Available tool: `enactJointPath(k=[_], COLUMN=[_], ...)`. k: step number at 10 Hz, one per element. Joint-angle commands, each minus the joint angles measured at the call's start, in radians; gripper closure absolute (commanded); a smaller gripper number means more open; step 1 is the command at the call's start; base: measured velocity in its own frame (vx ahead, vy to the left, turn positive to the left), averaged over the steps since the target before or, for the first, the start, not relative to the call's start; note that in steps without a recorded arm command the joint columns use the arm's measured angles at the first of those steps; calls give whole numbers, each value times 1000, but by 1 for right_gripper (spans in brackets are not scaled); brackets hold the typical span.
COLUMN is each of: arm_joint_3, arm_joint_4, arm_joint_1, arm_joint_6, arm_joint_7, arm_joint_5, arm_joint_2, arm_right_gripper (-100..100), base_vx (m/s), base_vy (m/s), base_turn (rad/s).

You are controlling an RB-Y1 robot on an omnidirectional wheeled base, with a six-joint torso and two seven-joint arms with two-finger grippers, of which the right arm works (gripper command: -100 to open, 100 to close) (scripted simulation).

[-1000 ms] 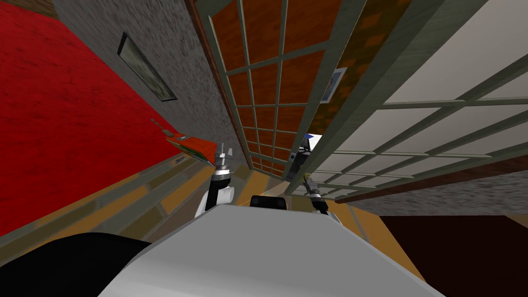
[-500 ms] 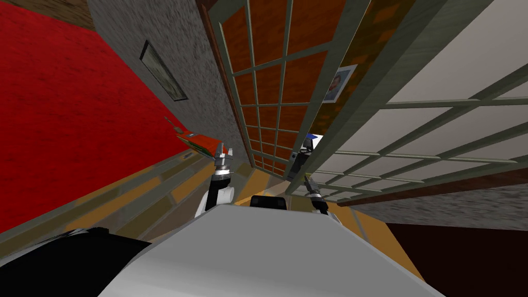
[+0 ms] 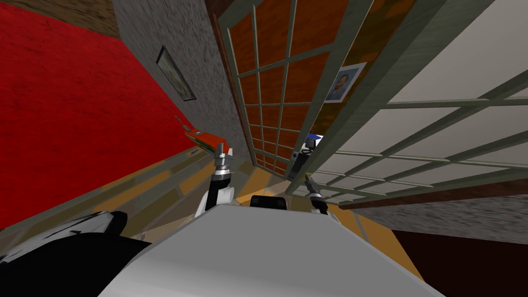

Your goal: Pull the door open

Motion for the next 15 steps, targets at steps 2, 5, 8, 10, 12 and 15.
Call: enactJointPath(k=[2,5,8,10,12,15], arm_joint_3=[12,27,42,50,58,75], arm_joint_4=[-7,-11,-14,-16,-18,-22], arm_joint_1=[-2,-2,-1,-1,-1,-1], arm_joint_6=[-2,1,5,7,9,13], arm_joint_7=[-63,-140,-216,-259,-300,-381], arm_joint_5=[-33,-78,-123,-148,-173,-223], arm_joint_2=[0,0,0,-1,-1,-1], arm_right_gripper=[100,100,100,100,100,100], base_vx=[-46,-55,-57,-60,-42,-59], base_vy=[-26,-28,-26,-30,-20,-19], base_turn=[72,94,94,89,69,88])
